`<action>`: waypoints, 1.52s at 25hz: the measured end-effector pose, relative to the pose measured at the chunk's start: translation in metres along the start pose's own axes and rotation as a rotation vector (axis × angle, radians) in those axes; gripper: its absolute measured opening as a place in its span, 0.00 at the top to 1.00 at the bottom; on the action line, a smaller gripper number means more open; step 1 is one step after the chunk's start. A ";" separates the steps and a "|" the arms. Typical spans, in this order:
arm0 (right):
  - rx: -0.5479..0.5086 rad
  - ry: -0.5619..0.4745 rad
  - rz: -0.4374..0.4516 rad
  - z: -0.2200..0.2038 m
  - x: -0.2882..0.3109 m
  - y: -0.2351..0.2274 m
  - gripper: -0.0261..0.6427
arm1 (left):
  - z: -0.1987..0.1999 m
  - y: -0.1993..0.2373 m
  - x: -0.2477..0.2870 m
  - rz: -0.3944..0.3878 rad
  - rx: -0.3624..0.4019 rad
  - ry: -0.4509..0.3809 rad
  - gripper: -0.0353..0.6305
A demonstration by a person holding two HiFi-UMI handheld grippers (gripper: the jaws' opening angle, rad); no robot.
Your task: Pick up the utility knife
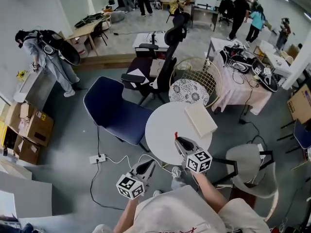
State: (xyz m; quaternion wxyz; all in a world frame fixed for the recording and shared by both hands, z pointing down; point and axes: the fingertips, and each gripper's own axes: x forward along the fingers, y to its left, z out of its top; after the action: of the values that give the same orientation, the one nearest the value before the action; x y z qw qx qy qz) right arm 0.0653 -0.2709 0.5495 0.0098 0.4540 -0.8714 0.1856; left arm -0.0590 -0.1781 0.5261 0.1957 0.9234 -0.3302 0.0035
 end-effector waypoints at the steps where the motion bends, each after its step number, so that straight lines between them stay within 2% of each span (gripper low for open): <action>1: -0.005 -0.009 -0.004 -0.001 -0.009 0.011 0.85 | -0.001 -0.004 -0.005 -0.006 -0.001 -0.001 0.93; 11: -0.018 -0.078 -0.070 -0.018 -0.079 0.086 0.85 | -0.021 -0.034 -0.045 -0.095 0.005 0.000 0.93; 20: -0.062 -0.069 -0.090 -0.047 -0.148 0.152 0.85 | -0.037 -0.075 -0.067 -0.126 0.001 -0.014 0.93; 25: -0.064 -0.072 -0.087 -0.062 -0.188 0.168 0.85 | -0.051 -0.115 -0.072 -0.158 0.010 -0.006 0.93; 28: -0.053 -0.070 -0.085 -0.075 -0.222 0.179 0.85 | -0.065 -0.144 -0.082 -0.160 0.000 0.001 0.93; 38: -0.060 -0.099 -0.087 -0.110 -0.315 0.216 0.85 | -0.114 -0.236 -0.125 -0.173 0.034 0.050 0.93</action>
State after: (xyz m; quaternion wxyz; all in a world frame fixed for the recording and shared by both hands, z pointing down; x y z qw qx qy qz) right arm 0.0620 0.1256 0.5254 -0.0117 0.4995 -0.8555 0.1359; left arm 0.0017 0.1057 0.5300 0.1877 0.9513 -0.2440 0.0153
